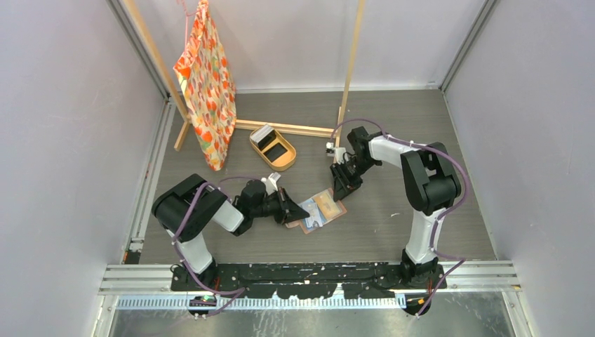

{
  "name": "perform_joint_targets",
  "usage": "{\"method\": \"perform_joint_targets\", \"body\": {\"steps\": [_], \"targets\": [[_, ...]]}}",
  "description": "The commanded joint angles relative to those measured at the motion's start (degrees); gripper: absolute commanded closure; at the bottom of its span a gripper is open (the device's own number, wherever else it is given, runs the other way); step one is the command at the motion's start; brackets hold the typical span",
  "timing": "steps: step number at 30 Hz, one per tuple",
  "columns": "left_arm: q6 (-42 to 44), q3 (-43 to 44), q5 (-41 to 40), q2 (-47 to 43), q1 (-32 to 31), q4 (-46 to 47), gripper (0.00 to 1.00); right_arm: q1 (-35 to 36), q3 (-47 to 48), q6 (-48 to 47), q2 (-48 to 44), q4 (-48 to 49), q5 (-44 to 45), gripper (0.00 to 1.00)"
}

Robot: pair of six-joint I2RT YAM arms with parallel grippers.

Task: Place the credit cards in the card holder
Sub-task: Insert the credit card at the center of the board.

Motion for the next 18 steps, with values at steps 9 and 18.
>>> {"method": "perform_joint_targets", "body": {"steps": [9, 18], "targets": [[-0.36, 1.95, 1.12, 2.61, -0.16, 5.77, 1.00, 1.25, 2.41, -0.65, 1.24, -1.94, 1.42, 0.68], [-1.32, 1.68, 0.45, 4.43, -0.16, 5.92, 1.00, 1.41, 2.51, -0.72, 1.36, -2.26, 1.34, 0.69]]}}
